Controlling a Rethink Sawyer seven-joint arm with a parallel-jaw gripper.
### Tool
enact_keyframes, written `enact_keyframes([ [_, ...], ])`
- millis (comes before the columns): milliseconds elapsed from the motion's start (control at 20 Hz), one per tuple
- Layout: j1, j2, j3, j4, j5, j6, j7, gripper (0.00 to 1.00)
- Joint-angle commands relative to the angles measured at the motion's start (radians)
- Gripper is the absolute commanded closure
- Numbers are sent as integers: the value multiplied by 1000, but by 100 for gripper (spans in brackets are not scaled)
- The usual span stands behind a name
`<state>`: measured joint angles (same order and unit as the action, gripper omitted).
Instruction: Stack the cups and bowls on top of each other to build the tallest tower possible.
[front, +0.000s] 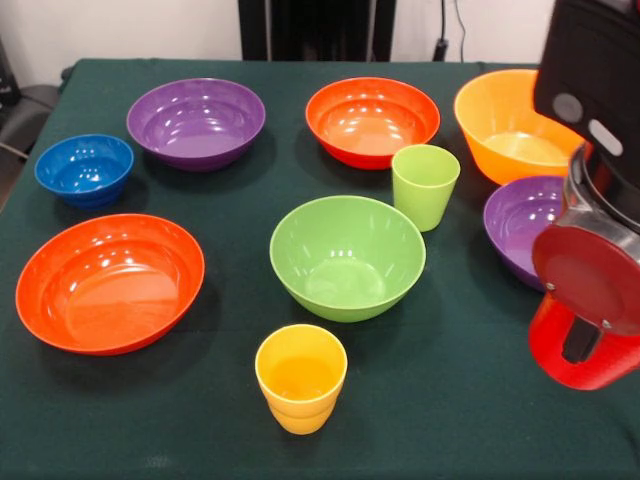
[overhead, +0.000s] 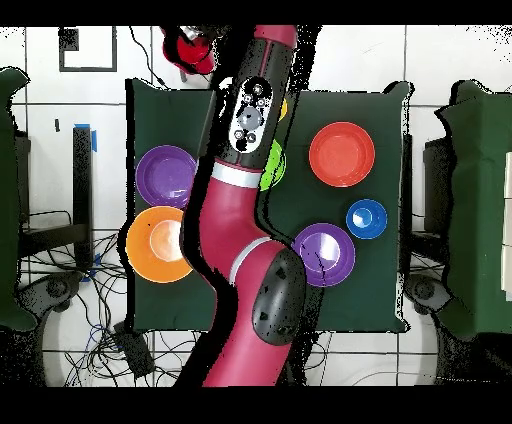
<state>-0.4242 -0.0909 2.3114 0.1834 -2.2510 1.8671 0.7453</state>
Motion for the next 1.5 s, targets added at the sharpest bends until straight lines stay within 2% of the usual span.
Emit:
enact_keyframes([
  [50,-40,-2,68,-92,-172,-2,-446,100],
  [450,-41,15,142,-98,-260,-13,-529,100],
  [750,-34,28,226,-105,-363,-4,-578,100],
  [1500,-60,45,311,-101,-497,52,-765,100],
])
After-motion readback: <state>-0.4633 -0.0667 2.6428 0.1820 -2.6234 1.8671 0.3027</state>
